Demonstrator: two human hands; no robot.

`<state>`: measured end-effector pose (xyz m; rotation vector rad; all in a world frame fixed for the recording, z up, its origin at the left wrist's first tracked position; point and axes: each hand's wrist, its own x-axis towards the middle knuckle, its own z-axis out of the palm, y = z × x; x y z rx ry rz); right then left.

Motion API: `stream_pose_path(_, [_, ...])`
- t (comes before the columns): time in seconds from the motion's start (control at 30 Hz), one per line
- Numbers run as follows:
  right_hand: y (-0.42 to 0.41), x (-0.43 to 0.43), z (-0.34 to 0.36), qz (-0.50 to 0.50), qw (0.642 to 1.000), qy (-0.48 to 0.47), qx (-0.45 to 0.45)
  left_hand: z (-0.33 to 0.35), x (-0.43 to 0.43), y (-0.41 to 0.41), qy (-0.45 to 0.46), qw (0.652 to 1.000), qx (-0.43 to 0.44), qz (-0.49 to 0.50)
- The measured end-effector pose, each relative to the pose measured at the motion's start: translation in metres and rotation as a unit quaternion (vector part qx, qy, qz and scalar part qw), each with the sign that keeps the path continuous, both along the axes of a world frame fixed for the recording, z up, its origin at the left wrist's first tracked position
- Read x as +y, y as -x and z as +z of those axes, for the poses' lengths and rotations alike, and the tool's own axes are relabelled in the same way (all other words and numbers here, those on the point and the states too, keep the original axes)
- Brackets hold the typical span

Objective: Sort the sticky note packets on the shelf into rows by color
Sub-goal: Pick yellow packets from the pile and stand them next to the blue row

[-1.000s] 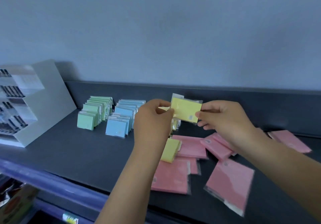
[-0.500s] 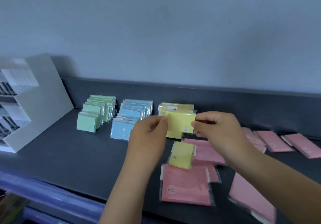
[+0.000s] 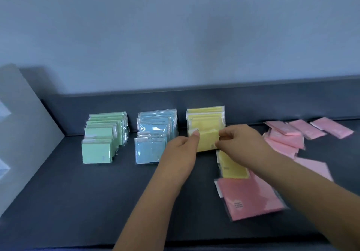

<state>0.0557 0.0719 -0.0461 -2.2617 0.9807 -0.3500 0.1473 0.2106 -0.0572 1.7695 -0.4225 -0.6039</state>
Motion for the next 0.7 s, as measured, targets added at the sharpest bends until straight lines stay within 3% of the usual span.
stream_pose_path(0.27, [-0.003, 0.003, 0.005, 0.006, 0.999, -0.020, 0.041, 0.000, -0.002, -0.011, 0.018, 0.999, 0.029, -0.016])
stream_pose_path(0.7, [-0.015, -0.013, -0.002, 0.059, 0.995, 0.028, 0.071, 0.000, -0.009, -0.001, 0.040, 0.995, 0.095, -0.009])
